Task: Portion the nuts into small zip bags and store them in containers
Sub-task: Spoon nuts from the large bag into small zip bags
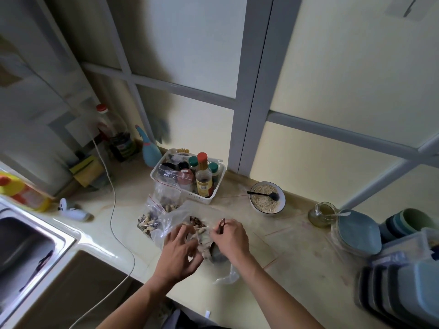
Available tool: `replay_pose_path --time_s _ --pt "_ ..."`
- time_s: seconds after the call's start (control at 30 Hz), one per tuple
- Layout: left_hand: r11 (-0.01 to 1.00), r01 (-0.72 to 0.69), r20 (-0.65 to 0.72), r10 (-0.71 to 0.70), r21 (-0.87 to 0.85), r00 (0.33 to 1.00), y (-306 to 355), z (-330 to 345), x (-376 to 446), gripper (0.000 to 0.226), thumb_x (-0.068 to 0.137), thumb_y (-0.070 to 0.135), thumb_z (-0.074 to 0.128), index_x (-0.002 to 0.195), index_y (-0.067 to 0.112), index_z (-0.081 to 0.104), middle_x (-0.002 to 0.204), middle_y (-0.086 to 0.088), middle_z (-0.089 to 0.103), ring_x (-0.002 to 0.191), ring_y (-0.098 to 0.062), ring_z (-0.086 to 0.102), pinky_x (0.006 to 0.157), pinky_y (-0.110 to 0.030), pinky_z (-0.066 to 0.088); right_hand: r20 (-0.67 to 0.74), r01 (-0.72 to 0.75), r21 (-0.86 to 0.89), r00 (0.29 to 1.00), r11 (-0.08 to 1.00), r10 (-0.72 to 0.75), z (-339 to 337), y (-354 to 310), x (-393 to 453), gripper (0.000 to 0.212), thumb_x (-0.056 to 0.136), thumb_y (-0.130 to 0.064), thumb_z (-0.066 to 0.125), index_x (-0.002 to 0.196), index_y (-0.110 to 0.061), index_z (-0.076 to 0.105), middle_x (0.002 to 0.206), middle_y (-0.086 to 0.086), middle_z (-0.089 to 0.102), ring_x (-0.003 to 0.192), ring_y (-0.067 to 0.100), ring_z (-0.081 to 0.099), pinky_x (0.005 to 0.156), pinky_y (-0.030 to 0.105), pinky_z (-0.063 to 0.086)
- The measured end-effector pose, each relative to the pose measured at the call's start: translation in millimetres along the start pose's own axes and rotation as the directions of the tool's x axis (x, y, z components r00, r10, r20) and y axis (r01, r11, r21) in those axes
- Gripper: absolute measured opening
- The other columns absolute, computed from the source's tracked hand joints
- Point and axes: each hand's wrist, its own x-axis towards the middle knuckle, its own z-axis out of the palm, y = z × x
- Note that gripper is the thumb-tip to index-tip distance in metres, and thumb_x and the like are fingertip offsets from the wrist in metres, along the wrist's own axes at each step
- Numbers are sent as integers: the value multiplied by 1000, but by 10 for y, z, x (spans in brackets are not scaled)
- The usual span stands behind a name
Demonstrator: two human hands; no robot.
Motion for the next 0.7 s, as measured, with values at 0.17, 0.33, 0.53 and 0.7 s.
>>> replay_pose_path --time_s 0.17,0.33,0.53,0.7 --pt "984 100 16 -99 -151 995 -118 70 -57 40 82 48 72 112 26 57 139 -3 40 137 -19 38 111 -33 34 -16 -11 26 1000 1000 11 6 -30 -46 26 90 -32 63 76 -12 69 86 2 66 79 20 60 64 28 47" --pt "901 258 174 -208 -349 963 -162 229 -109 122 64 69 83 155 25 16 158 11 19 147 -5 21 118 -27 22 -1 -58 158 998 986 59 11 -10 -78 27 82 -32 64 67 -10 61 74 0 66 73 21 62 60 33 53" --pt "825 353 202 -292 -441 935 -89 331 -58 129 56 63 91 155 25 18 155 9 32 139 -5 34 114 -26 30 95 1 247 995 969 -25 31 23 -106 30 78 -37 70 64 -13 60 63 1 62 61 12 56 57 28 47" --pt "811 370 218 -301 -453 928 -53 257 10 61 67 44 84 118 34 51 110 12 62 100 -10 62 84 -40 54 196 -26 337 980 941 -43 -43 35 -196 31 79 -39 78 67 -13 67 68 -6 66 63 3 58 60 14 42"
